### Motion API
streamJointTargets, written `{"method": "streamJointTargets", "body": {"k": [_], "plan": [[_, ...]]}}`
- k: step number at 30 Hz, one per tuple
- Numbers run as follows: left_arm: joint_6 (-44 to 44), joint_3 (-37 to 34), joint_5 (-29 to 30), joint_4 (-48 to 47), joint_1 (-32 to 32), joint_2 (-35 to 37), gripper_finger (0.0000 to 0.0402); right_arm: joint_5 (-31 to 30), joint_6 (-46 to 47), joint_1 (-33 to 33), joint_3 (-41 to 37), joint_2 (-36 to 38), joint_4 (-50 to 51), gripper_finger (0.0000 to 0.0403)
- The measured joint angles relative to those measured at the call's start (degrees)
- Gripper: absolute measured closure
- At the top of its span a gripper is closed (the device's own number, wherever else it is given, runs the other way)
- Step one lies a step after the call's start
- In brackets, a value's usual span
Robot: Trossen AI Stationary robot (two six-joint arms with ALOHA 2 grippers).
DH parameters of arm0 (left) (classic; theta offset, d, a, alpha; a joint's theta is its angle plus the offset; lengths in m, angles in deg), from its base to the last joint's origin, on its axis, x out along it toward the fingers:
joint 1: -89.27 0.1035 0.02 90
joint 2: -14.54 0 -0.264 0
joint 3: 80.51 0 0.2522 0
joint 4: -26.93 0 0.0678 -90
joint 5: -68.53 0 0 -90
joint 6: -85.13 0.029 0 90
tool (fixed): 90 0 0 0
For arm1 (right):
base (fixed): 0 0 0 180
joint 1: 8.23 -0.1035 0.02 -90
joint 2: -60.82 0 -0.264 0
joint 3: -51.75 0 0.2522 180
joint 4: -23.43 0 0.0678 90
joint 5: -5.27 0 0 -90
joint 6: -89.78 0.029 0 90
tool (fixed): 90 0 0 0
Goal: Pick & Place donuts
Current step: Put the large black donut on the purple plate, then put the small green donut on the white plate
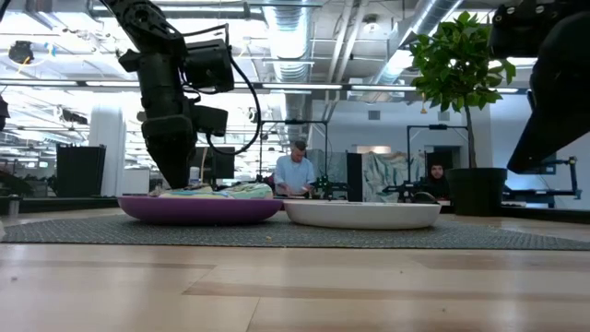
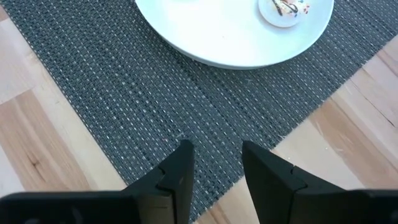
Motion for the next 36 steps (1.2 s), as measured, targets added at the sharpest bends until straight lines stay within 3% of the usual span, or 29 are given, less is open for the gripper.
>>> {"method": "streamJointTargets", "body": {"k": [16, 24, 36], "plan": [[-1.9, 6.4, 1.0, -9.7, 0.0, 0.1, 0.0156, -0.3, -1.7, -1.2, 0.0, 0.0, 0.0, 0.0276], [-9.0, 11.3, 0.4, -19.7, -0.7, 1.3, 0.0156, -0.3, -7.8, -1.2, 0.0, 0.0, 0.0, 0.0276], [-22.9, 11.9, 3.3, -17.8, -11.1, 9.1, 0.0156, 0.0, -9.1, -0.3, 0.0, 0.0, -3.9, 0.0276]]}}
